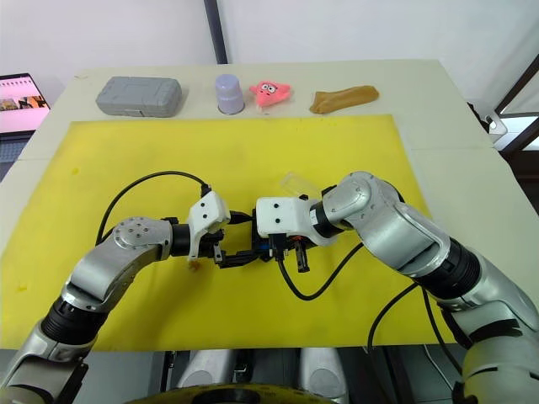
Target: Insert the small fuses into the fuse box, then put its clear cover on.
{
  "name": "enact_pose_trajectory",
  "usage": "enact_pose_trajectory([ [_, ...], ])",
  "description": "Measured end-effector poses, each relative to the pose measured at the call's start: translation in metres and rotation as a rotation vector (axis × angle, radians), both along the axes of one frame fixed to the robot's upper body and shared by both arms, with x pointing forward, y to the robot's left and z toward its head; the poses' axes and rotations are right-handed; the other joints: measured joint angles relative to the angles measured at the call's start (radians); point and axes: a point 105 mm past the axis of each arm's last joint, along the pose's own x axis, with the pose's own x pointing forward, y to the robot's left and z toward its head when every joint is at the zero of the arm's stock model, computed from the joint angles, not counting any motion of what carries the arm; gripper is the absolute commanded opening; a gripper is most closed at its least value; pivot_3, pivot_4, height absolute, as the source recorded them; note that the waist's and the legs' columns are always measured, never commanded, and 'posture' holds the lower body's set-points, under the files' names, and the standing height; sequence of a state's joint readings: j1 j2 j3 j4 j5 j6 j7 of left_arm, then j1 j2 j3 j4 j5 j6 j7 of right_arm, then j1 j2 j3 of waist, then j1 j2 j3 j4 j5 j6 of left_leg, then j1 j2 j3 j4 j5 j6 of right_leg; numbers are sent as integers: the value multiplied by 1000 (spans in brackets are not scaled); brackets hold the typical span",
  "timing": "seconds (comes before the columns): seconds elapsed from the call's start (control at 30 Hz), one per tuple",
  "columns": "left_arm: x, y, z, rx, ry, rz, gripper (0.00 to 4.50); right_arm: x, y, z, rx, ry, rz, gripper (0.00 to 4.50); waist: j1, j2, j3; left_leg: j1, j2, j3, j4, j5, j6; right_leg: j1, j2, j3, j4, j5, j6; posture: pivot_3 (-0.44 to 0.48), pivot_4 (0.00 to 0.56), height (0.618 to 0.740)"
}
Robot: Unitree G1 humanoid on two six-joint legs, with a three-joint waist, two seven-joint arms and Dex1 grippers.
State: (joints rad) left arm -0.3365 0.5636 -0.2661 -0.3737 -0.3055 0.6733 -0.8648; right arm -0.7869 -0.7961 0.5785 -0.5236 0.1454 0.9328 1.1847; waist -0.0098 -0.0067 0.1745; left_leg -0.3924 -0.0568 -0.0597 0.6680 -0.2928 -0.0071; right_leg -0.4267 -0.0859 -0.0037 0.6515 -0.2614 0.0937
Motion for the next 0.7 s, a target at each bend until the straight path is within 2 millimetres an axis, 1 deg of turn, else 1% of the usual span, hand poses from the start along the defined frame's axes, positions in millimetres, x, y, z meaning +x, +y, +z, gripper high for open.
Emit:
enact_pose_trajectory([
  [0.3, 0, 0, 0, 0, 3, 1, 4430, 1, 1, 1, 0, -11, -2, 0, 0, 0, 0, 0, 0, 0, 0, 0, 0, 0, 0, 0, 0, 0, 0, 0, 150, 731],
  [0.6, 0, 1, -1, 1, 5, 4, 4430, 4, -2, 17, 26, -23, -46, 0, 0, 0, 0, 0, 0, 0, 0, 0, 0, 0, 0, 0, 0, 0, 0, 0, 150, 731],
  [0.7, 0, 1, -2, 2, 6, 5, 4430, 1, -1, 16, 29, -10, -49, 0, 0, 0, 0, 0, 0, 0, 0, 0, 0, 0, 0, 0, 0, 0, 0, 0, 150, 731],
])
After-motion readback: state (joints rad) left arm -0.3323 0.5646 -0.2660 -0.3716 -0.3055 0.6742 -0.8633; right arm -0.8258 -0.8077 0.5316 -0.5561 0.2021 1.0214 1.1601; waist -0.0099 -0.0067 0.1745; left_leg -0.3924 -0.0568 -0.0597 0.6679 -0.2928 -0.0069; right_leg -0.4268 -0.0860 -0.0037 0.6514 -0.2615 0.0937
